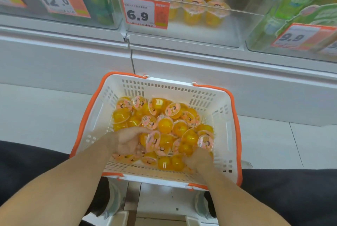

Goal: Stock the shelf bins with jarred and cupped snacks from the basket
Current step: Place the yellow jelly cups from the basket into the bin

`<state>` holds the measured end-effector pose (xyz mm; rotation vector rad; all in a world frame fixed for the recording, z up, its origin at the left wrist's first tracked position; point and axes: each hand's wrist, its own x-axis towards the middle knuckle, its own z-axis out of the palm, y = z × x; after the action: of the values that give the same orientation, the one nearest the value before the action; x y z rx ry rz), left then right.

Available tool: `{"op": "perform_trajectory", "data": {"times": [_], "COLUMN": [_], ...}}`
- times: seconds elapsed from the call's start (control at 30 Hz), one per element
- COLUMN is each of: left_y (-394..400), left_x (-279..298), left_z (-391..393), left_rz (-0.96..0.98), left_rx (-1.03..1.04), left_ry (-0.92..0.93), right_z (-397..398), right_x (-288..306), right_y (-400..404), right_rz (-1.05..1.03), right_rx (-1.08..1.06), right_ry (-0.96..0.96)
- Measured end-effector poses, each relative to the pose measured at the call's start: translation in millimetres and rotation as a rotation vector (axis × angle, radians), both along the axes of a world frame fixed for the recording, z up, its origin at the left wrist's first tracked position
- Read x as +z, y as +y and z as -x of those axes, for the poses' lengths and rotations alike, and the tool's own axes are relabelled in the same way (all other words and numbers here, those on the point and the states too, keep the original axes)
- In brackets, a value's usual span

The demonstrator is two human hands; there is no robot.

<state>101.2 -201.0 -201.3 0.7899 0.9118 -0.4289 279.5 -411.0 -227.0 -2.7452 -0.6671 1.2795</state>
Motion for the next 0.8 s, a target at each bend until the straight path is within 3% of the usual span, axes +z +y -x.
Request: {"op": "perform_trajectory", "data": {"times": [0.07,0.17,0.27,0.4,0.53,0.67,0.8], "left_y": [0,0,10,52,73,64,55], "left_x": [11,27,58,131,207,238,245], "left_z": [-6,-15,-21,-29,-39,-42,-41], "left_rz": [0.056,0.100,0.056,-0.153,-0.478,-0.777,-0.787], "left_rx": [0.141,0.329,0.282,-0.117,-0.360,-0.514,-0.541], "left_ry": [-0.041,-0.085,-0.092,-0.031,-0.040,-0.143,-0.255], "right_z": [-6,-8,-13,-29,-31,-26,-25], "right_x": [13,45,84,138,184,214,237], "right_y": [15,46,76,105,118,125,122], "right_rz": [-0.074,-0.263,-0.528,-0.829,-0.935,-0.951,-0.926], "right_rx": [-0.078,-0.397,-0.471,-0.428,-0.261,0.015,0.072], "right_ry": [0.071,0.451,0.688,0.691,0.729,0.542,0.431]}}
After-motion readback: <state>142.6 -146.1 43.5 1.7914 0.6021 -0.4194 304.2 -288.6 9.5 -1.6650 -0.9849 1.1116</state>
